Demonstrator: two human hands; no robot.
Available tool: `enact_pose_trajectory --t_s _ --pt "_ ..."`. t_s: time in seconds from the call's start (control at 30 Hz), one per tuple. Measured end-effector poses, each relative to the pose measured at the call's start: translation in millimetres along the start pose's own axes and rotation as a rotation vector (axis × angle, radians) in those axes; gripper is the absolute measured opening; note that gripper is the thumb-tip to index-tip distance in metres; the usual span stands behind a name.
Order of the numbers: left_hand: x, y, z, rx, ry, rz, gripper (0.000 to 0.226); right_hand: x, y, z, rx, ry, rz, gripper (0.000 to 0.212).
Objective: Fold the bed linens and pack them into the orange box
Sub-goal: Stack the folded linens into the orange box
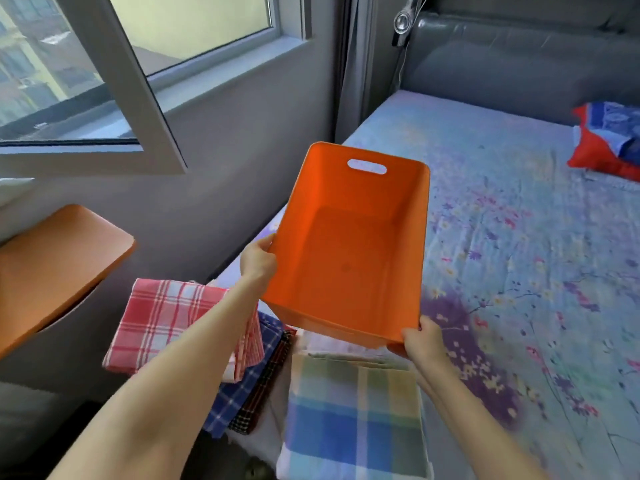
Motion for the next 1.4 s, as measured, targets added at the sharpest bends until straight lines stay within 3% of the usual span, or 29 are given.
enact_pose_trajectory --t_s 0.23,0.43,0.57,0.67,0.73,0.77,0.87,0.97,1.1,1.2,1.3,1.4 --pt "114.2 -12.6 -24.7 0.066 0.048 -0.134 0.044 37.1 -79.8 27.0 0.041 -0.121 0.205 0.029" --pt "182.9 -7.5 -48.2 0.224 0.035 -0.223 0.054 51.1 -143.3 47.2 0.035 -0.184 0.251 0.028" --pt "199.9 -2.3 -75.8 0.273 0.058 -0.234 0.06 47.1 -172.0 65.6 0.027 -0.219 0.142 0.027" --pt "204.3 -3.3 -86.6 0.322 0.009 -0.258 0.058 44.4 -178.7 82.7 0.012 -0.262 -0.014 0.009" --pt "206.3 -4.9 -90.1 0.35 -0.004 -0.258 0.054 43.1 -161.2 93.3 0.041 -0.29 -0.003 0.05" --pt "205.7 -3.8 -89.1 0.376 -0.008 -0.237 0.052 40.0 -145.3 94.6 0.055 -0.291 0.056 0.059" --pt "189.2 0.6 -67.9 0.479 -0.145 -0.1 0.057 21.1 -69.7 129.7 -0.123 -0.336 0.32 0.046" --pt "152.1 -5.3 -30.7 0.486 -0.42 -0.014 0.051 -9.8 0.4 181.7 -0.339 -0.526 0.474 0.052" --pt "94.5 -29.8 11.2 0.463 -0.753 -0.037 0.035 -16.1 50.3 234.4 -0.442 -0.605 0.366 0.075" --pt "65.7 -57.1 19.8 0.478 -0.864 -0.077 0.03 10.6 77.1 300.6 -0.307 -0.661 0.209 0.102" --pt "50.5 -85.8 16.2 0.501 -0.887 -0.123 0.029 28.2 75.0 309.7 -0.144 -0.695 0.069 0.057" --pt "40.6 -108.1 12.6 0.523 -0.893 -0.178 0.028 30.6 69.1 304.2 -0.002 -0.724 -0.019 0.052"
Point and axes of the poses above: each hand's wrist, its own x-axis towards the middle knuckle, its own y-axis out of the back of the hand, z = x × y, the point moved 7 cm from there along x, towards the middle knuckle, and after that the axes turned 7 degrees about x, right-handed, at the moved point
